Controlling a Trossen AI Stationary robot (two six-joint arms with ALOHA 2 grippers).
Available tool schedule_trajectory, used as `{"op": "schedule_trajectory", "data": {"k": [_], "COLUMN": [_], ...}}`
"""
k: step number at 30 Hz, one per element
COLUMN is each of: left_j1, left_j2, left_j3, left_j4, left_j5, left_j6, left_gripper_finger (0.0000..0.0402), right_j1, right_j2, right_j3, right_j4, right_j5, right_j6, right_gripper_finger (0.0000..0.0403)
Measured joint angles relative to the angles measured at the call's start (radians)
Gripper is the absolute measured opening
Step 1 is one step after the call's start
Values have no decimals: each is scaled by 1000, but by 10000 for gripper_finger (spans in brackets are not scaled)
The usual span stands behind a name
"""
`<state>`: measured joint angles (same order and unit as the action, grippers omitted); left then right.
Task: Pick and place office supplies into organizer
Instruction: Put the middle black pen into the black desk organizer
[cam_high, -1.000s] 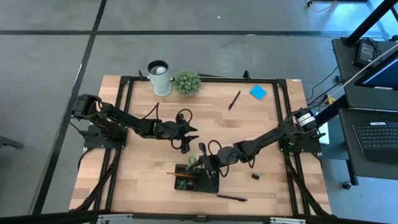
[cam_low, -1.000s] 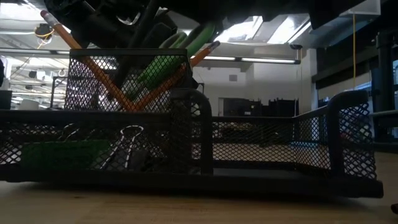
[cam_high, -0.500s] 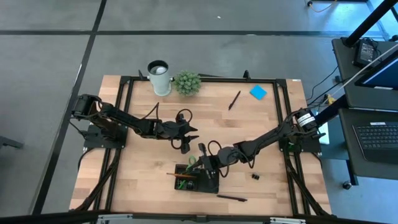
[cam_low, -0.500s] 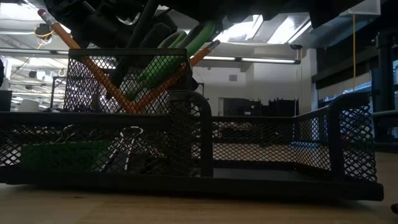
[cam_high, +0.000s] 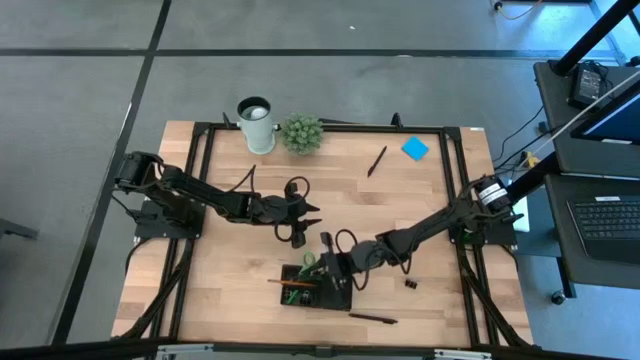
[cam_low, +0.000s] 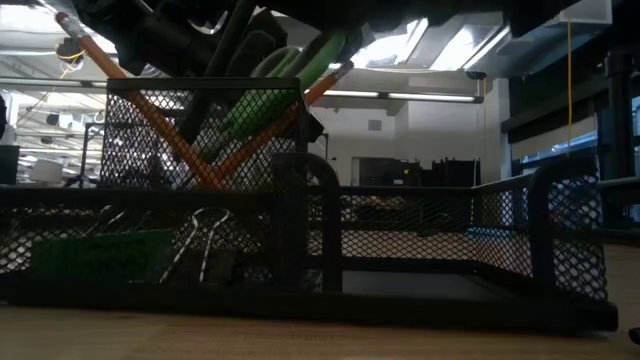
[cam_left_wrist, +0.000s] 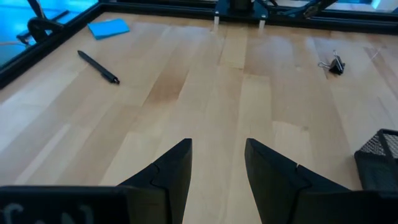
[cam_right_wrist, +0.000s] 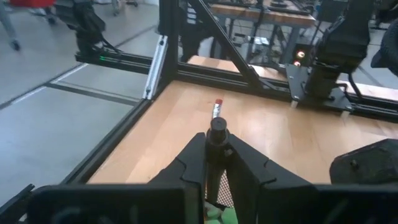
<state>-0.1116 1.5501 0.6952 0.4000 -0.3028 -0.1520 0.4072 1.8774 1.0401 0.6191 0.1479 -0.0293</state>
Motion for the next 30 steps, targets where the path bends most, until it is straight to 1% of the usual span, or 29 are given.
{"op": "schedule_trajectory", "data": {"k": [8, 11, 13, 17, 19, 22, 30], "left_j1": [0, 0, 0, 0, 0, 0, 0], "left_j2": [0, 0, 0, 0, 0, 0, 0], "left_j3": [1, 1, 1, 1, 1, 1, 1], "left_j4": [-9, -11, -13, -16, -16, -16, -38], "left_j5": [0, 0, 5, 14, 15, 15, 16], "left_j6": [25, 56, 76, 96, 96, 104, 157], "left_gripper_finger": [143, 143, 143, 143, 143, 143, 143], "right_j1": [38, 47, 53, 59, 63, 72, 76], "right_j2": [2, 2, 2, 2, 5, 26, 95], "right_j3": [112, 165, 181, 183, 183, 184, 189], "right_j4": [-225, -330, -365, -365, -372, -370, -297], "right_j5": [190, 257, 300, 308, 328, 370, 381], "right_j6": [13, 61, 103, 201, 237, 261, 285], "right_gripper_finger": [49, 49, 49, 49, 49, 49, 49]}}
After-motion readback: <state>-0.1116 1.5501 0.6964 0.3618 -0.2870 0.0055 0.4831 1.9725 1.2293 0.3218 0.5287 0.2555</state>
